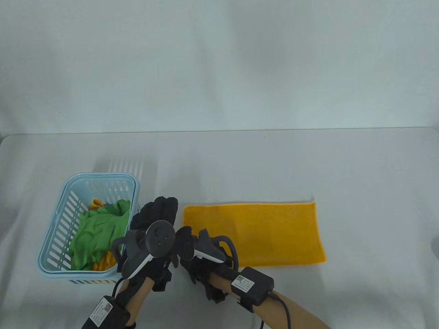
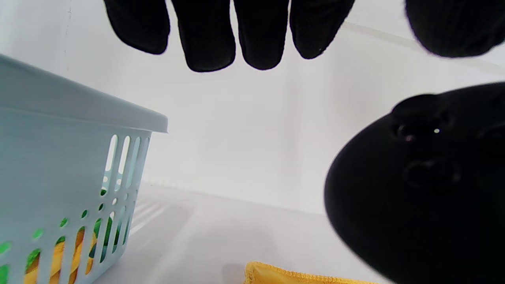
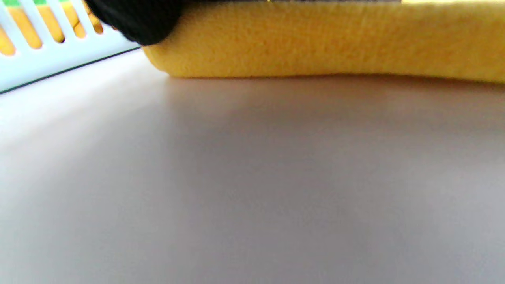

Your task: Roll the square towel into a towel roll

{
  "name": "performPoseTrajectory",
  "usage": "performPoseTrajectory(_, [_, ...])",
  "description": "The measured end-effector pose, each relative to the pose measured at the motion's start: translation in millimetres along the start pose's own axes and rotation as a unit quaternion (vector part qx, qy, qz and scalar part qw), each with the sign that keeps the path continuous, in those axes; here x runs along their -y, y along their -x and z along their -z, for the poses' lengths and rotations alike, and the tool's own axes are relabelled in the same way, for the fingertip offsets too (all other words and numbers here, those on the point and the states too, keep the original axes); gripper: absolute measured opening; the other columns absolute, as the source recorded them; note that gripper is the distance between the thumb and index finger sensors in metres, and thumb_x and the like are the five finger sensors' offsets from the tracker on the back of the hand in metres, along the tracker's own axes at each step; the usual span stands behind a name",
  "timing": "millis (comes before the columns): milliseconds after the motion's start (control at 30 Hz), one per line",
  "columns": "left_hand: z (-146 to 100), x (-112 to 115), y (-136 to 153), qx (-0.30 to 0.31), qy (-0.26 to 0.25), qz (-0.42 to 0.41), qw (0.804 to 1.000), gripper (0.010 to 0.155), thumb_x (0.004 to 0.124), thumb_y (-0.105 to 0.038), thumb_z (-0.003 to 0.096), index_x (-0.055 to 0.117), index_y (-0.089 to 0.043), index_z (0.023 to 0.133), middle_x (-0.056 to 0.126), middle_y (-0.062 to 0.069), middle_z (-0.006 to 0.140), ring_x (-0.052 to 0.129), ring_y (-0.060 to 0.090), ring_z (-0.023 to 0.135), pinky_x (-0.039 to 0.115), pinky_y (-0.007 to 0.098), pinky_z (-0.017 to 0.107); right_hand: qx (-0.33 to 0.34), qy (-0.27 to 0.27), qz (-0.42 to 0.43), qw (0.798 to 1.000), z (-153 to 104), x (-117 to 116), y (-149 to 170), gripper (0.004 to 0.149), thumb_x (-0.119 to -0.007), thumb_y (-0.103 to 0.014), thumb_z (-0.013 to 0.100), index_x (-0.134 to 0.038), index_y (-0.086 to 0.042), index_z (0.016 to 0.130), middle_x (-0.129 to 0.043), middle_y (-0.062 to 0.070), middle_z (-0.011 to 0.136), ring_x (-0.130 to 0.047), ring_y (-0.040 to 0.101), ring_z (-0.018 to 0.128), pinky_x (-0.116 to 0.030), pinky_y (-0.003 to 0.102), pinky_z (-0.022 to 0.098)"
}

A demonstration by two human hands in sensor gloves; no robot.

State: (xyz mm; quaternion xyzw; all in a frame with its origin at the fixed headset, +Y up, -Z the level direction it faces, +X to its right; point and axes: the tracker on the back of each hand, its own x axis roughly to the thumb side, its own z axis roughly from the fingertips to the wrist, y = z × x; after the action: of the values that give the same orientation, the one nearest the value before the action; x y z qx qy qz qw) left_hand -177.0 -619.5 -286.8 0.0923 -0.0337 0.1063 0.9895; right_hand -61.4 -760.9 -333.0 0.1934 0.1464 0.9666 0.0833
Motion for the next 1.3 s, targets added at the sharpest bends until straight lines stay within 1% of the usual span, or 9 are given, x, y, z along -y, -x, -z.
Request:
performPoseTrajectory(167, [0.7,-0.6,1.0,-0.001,0.001,-0.003,1.0,0.083,0.072,-0.063,0.0353,0.051,-0.031,0.108,0.056,0.004,0.115,0.064,0.04,0.106,0.055,0.063,0.074,-0.003,-0.014,0.04,0.999,1.9,4.9,9.3,0.042,-0.073,-0.048,0.037,-0.076,-0.039,0.078,-0.076,-0.01,0.084,-0.073,0.024,0.077,-0.063,0.05,0.064])
performPoseTrajectory(367, [1.2,-0.7,2.8,-0.005,0.003,-0.007,1.0,0.083,0.072,-0.063,0.0353,0.051,-0.03,0.108,0.057,0.004,0.115,0.065,0.04,0.106,0.056,0.063,0.074,-0.01,-0.042,0.093,0.995,-0.5,15.9,19.4,0.041,-0.074,-0.047,0.037,-0.077,-0.04,0.077,-0.08,-0.008,0.084,-0.077,0.024,0.079,-0.066,0.051,0.063])
performPoseTrajectory(467, [1.7,-1.2,4.2,-0.007,0.004,-0.009,1.0,0.082,0.072,-0.063,0.0355,0.051,-0.03,0.108,0.057,0.004,0.115,0.065,0.04,0.106,0.056,0.063,0.074,-0.013,-0.058,0.121,0.991,-6.9,23.5,25.1,0.04,-0.074,-0.046,0.037,-0.078,-0.04,0.077,-0.083,-0.007,0.083,-0.081,0.025,0.08,-0.067,0.052,0.062])
performPoseTrajectory(633, [2.5,-1.4,5.9,-0.01,0.006,-0.011,1.0,0.082,0.072,-0.062,0.0357,0.052,-0.03,0.108,0.058,0.004,0.114,0.065,0.04,0.105,0.056,0.063,0.074,-0.016,-0.07,0.166,0.984,-24.3,40.9,37.3,0.04,-0.075,-0.044,0.037,-0.079,-0.038,0.076,-0.089,-0.006,0.078,-0.087,0.026,0.075,-0.071,0.052,0.059])
performPoseTrajectory(733, [2.7,-1.4,6.3,-0.01,0.008,-0.012,1.0,0.081,0.072,-0.062,0.0358,0.052,-0.03,0.108,0.058,0.003,0.114,0.065,0.04,0.105,0.056,0.063,0.074,-0.017,-0.056,0.184,0.981,-35.9,57.9,45.8,0.04,-0.076,-0.044,0.036,-0.08,-0.036,0.076,-0.092,-0.005,0.073,-0.091,0.026,0.069,-0.074,0.051,0.056])
performPoseTrajectory(900, [3.0,-1.1,6.3,-0.008,0.011,-0.013,1.0,0.081,0.072,-0.062,0.0359,0.052,-0.03,0.108,0.059,0.003,0.114,0.066,0.04,0.105,0.056,0.063,0.074,-0.028,-0.003,0.229,0.973,-51.3,92.0,63.0,0.04,-0.077,-0.041,0.036,-0.082,-0.033,0.075,-0.096,-0.003,0.063,-0.095,0.025,0.058,-0.076,0.049,0.051])
performPoseTrajectory(967, [3.2,-1.0,6.1,-0.007,0.012,-0.013,1.0,0.081,0.072,-0.062,0.0359,0.053,-0.03,0.108,0.059,0.003,0.114,0.066,0.04,0.105,0.056,0.063,0.074,-0.035,0.023,0.254,0.966,-56.7,106.6,70.6,0.041,-0.079,-0.04,0.035,-0.083,-0.031,0.074,-0.096,-0.002,0.061,-0.095,0.025,0.056,-0.077,0.049,0.05])
performPoseTrajectory(1133, [3.8,-0.2,6.1,-0.003,0.016,-0.02,1.0,0.08,0.071,-0.062,0.036,0.054,-0.03,0.108,0.06,0.003,0.114,0.067,0.039,0.105,0.057,0.063,0.074,-0.043,0.057,0.281,0.957,-66.0,134.1,83.5,0.041,-0.081,-0.038,0.034,-0.083,-0.028,0.074,-0.097,0.0,0.058,-0.095,0.025,0.053,-0.077,0.05,0.049])
performPoseTrajectory(1300, [4.4,2.3,4.4,0.012,0.036,-0.041,0.998,0.079,0.071,-0.062,0.0361,0.056,-0.031,0.107,0.063,0.002,0.112,0.069,0.038,0.104,0.058,0.062,0.074,-0.047,0.077,0.277,0.957,-74.5,158.6,92.4,0.041,-0.082,-0.039,0.034,-0.084,-0.028,0.074,-0.097,0.0,0.057,-0.096,0.024,0.052,-0.077,0.049,0.048])
